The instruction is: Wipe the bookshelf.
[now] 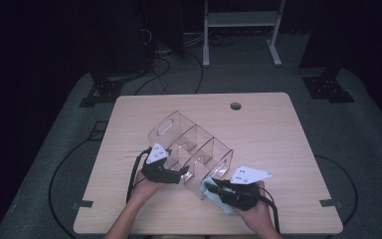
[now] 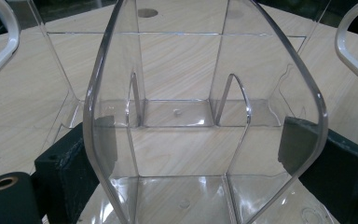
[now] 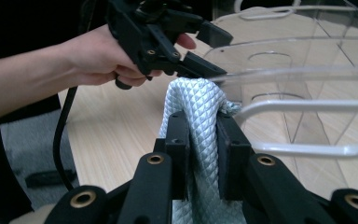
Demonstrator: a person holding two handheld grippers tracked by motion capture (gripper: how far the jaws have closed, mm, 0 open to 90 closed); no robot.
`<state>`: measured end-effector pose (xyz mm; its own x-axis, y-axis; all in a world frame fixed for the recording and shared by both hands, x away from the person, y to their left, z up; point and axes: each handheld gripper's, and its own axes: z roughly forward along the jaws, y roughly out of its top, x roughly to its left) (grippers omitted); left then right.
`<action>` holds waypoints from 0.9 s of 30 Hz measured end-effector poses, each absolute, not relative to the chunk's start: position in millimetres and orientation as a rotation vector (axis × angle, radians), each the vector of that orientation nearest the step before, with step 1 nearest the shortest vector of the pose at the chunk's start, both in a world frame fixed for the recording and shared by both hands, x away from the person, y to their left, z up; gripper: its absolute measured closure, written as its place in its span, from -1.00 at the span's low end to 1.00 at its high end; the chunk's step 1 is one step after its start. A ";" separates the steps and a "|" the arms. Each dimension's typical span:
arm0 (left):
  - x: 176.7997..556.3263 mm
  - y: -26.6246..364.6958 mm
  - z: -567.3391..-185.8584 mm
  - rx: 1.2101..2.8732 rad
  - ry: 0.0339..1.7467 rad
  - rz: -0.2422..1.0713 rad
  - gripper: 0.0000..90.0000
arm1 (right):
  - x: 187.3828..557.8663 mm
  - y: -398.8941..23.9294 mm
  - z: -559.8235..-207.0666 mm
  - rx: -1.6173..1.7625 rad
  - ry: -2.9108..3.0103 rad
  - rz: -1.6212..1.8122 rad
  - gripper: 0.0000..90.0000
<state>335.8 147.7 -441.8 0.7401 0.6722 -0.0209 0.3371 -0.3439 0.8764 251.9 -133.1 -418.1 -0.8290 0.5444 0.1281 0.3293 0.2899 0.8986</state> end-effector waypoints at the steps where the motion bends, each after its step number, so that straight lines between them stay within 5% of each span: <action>1: 335.8 146.9 -441.7 1.957 0.768 0.431 -0.82 | 254.4 -136.4 -416.9 0.814 2.348 1.568 0.71; 27: 334.5 141.7 -442.6 1.949 0.770 0.433 -0.83 | 260.8 -153.7 -409.2 0.866 2.280 1.646 0.70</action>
